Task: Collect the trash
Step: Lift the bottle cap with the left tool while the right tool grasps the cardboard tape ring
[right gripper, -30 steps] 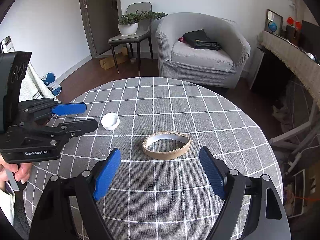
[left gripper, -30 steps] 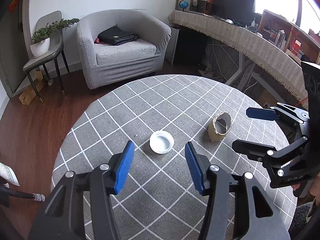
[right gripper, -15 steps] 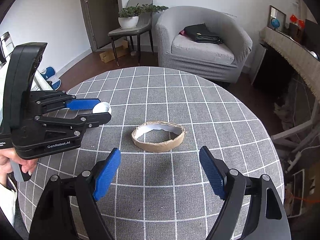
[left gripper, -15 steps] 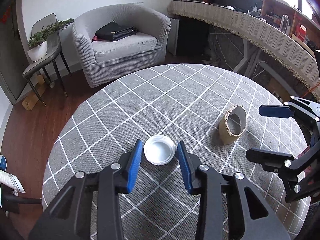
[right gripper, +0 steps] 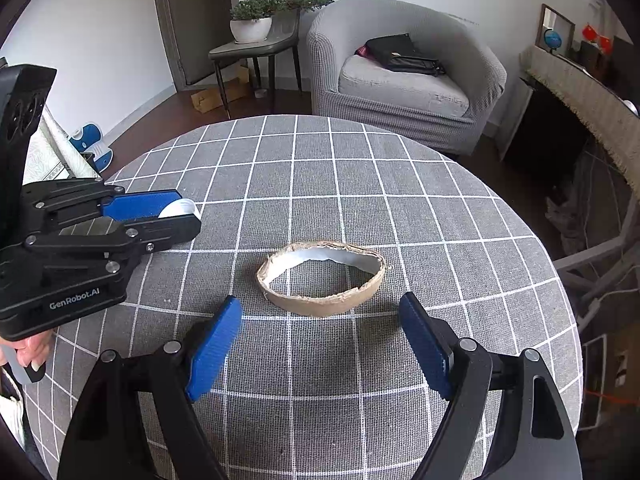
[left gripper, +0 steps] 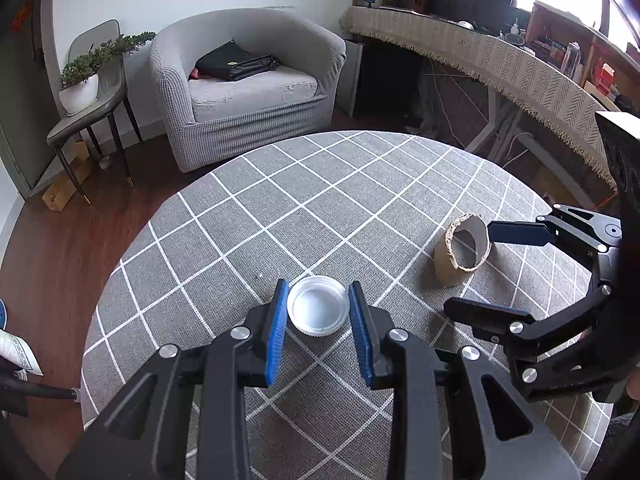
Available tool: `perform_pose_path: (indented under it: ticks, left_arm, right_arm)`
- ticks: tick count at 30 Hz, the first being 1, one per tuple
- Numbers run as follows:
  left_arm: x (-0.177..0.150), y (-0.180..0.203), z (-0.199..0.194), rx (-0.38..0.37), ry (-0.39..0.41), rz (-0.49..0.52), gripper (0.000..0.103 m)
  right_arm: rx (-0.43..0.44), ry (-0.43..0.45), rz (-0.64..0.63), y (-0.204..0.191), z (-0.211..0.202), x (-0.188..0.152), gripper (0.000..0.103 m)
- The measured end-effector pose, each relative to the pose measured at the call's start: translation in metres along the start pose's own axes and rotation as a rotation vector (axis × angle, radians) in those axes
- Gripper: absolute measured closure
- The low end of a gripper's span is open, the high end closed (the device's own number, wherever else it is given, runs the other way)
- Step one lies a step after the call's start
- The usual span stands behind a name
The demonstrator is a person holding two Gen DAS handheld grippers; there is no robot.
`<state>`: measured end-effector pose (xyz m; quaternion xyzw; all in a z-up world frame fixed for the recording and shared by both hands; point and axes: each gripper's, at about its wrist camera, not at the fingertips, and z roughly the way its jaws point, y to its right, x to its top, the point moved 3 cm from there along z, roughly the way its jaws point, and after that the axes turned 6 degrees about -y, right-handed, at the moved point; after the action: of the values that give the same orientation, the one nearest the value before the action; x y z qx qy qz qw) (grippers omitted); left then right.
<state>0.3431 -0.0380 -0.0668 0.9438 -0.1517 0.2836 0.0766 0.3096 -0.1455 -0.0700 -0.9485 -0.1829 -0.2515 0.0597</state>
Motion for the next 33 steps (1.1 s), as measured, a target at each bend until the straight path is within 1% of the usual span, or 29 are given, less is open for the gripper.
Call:
perform_pose_path:
  ticks: [3, 5, 6, 8, 11, 18, 21, 24, 33]
  left_arm:
    - [-0.007, -0.002, -0.007, 0.023, 0.015, 0.006, 0.071]
    - [-0.011, -0.004, -0.013, 0.013, 0.023, 0.008, 0.071]
    - [-0.013, -0.004, -0.016, 0.004, 0.027, 0.006, 0.071]
    - [-0.016, -0.006, -0.021, -0.01, 0.031, -0.005, 0.071]
    - [-0.024, -0.008, -0.029, -0.025, 0.038, -0.026, 0.071]
    - [-0.048, -0.009, -0.045, 0.014, 0.026, -0.013, 0.071]
    - [-0.054, -0.01, -0.053, 0.016, 0.03, -0.028, 0.071]
    - [-0.063, -0.006, -0.062, 0.022, 0.035, -0.031, 0.071]
    - [-0.095, 0.008, -0.09, 0.039, 0.045, -0.057, 0.071]
  right_arm:
    - [-0.016, 0.002, 0.016, -0.001, 0.002, 0.004, 0.021]
    - [-0.022, -0.001, 0.025, -0.001, 0.004, 0.007, 0.022]
    - [-0.026, 0.001, 0.028, -0.001, 0.005, 0.009, 0.024]
    - [-0.021, 0.002, 0.036, -0.001, 0.006, 0.011, 0.032]
    - [-0.025, 0.011, 0.043, -0.003, 0.006, 0.013, 0.041]
    - [-0.032, 0.012, 0.047, -0.01, 0.004, 0.012, 0.042]
    - [-0.033, 0.024, 0.058, -0.013, -0.002, 0.008, 0.042]
    - [-0.022, 0.032, 0.069, -0.017, -0.008, 0.001, 0.042]
    - [0.006, 0.044, 0.045, -0.044, -0.025, -0.029, 0.042]
